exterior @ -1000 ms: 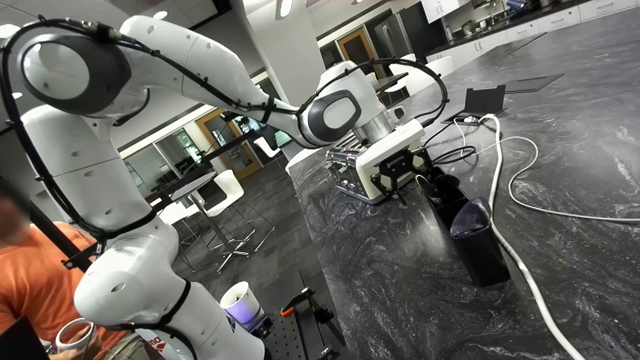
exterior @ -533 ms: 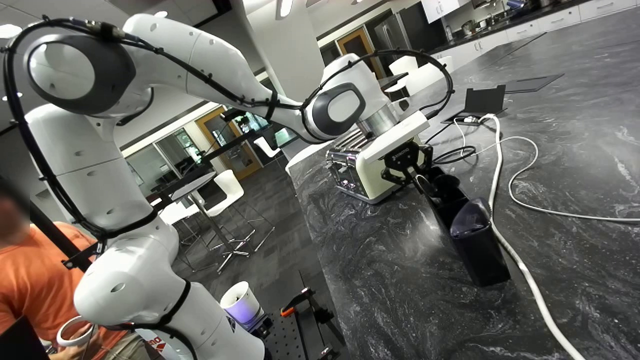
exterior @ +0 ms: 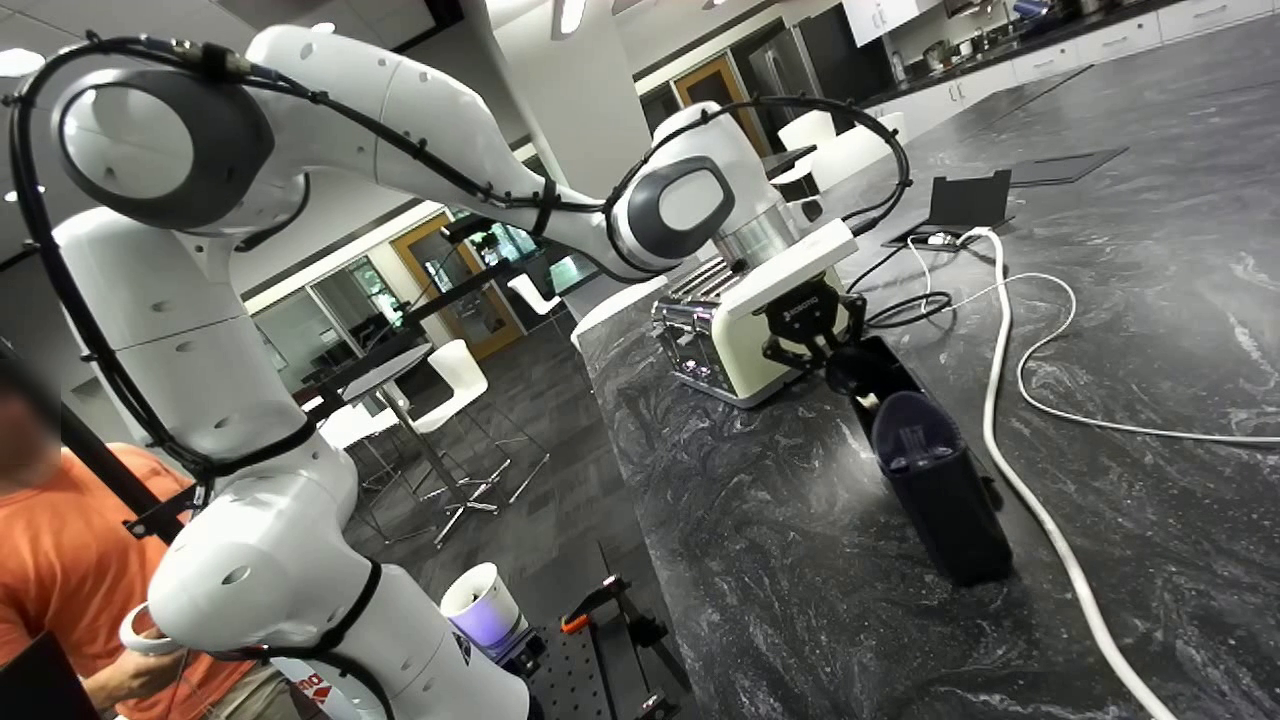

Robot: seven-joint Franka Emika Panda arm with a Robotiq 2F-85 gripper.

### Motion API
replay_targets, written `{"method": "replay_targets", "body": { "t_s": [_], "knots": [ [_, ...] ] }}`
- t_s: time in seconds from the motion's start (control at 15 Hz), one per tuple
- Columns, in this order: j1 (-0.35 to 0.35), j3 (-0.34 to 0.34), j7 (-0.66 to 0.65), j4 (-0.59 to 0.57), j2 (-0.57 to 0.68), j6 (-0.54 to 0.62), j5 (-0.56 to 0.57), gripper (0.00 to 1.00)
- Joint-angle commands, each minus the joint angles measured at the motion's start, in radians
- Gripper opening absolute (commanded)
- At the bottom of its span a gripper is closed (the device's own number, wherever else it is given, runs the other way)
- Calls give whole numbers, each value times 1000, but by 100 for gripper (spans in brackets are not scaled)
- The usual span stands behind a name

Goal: Turn the black object ninety degrees.

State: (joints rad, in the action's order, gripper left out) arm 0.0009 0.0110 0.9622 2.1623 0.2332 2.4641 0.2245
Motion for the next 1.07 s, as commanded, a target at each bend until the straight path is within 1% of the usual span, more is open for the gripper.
{"method": "replay_targets", "body": {
  "t_s": [0.0, 0.13, 0.4, 0.53, 0.67, 0.87, 1.0],
  "knots": [
    [9, -8, -61, -42, -34, -193, 57, 1],
    [7, -18, -49, -55, -44, -264, 49, 1],
    [2, -38, -39, -66, -71, -352, -2, 1],
    [7, -42, -82, -64, -95, -401, -31, 1],
    [14, -44, -175, -71, -119, -476, -69, 1],
    [14, -56, -280, -73, -154, -543, -160, 1],
    [19, -67, -345, -75, -174, -561, -233, 1]
  ]
}}
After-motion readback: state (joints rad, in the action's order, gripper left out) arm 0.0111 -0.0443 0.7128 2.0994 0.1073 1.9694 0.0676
